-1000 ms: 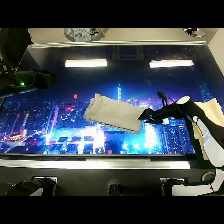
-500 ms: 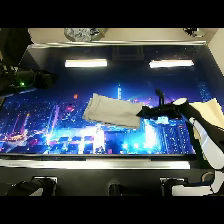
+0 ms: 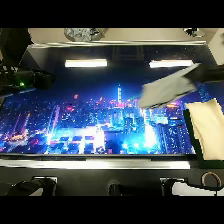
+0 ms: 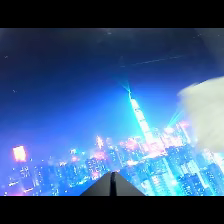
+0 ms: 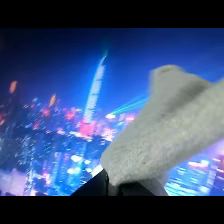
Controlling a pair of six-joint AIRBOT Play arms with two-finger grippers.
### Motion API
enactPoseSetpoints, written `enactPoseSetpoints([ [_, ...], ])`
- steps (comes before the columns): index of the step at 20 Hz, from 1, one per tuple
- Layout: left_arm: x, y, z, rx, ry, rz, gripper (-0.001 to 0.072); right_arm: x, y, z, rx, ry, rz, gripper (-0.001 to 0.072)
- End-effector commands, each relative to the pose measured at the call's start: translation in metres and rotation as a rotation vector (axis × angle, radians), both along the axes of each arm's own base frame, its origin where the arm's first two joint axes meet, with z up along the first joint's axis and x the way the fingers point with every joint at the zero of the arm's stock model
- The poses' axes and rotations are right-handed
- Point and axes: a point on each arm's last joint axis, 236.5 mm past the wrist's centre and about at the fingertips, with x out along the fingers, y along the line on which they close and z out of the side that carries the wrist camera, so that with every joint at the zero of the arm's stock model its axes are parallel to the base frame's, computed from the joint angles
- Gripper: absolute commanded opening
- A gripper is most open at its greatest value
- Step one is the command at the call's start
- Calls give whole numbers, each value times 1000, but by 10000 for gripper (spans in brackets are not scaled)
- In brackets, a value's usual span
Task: Fold the shirts.
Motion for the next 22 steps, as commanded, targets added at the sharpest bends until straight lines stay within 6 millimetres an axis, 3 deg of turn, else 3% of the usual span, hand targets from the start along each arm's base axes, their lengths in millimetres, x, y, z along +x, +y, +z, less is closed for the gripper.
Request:
enactPoseSetpoints([
  [1,1,1,-1,8,-2,0,27,-44,-68,48,-72,11,-138,43],
  [4,0,1,-1,8,-2,0,27,-58,-115,64,-58,-15,-290,43],
  [8,0,1,0,7,-4,0,27,-91,-166,65,-47,7,-430,42],
  [13,0,1,1,8,-5,0,27,-162,-212,55,-73,122,-587,43],
  [18,-1,1,1,7,-7,0,27,-228,-243,17,-194,378,-770,44],
  [19,-1,1,1,7,-7,0,27,-242,-242,-2,-202,460,-778,44],
  [22,-1,1,1,7,-6,0,27,-290,-211,-70,-158,705,-728,44],
])
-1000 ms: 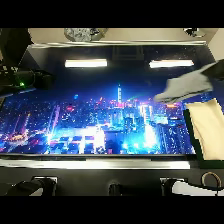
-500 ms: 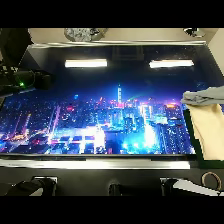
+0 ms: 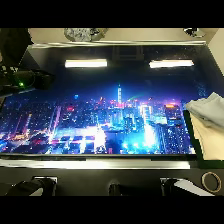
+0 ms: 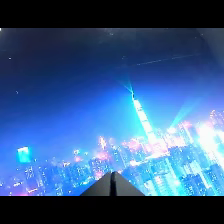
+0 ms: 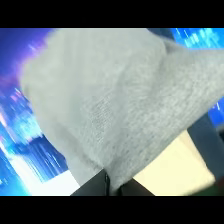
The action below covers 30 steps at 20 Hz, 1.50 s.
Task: Fold the shirts.
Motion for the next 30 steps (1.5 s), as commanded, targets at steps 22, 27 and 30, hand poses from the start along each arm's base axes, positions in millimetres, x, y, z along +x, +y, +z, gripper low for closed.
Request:
enactPoseSetpoints([
  [22,22,91,-133,500,608,182,454,160,167,16,-375,-76,817,665],
  [27,-42,68,-211,388,753,117,522,139,281,-104,-109,111,1084,666],
  [30,-42,70,-208,387,722,124,522,147,296,-118,-180,113,1135,675],
])
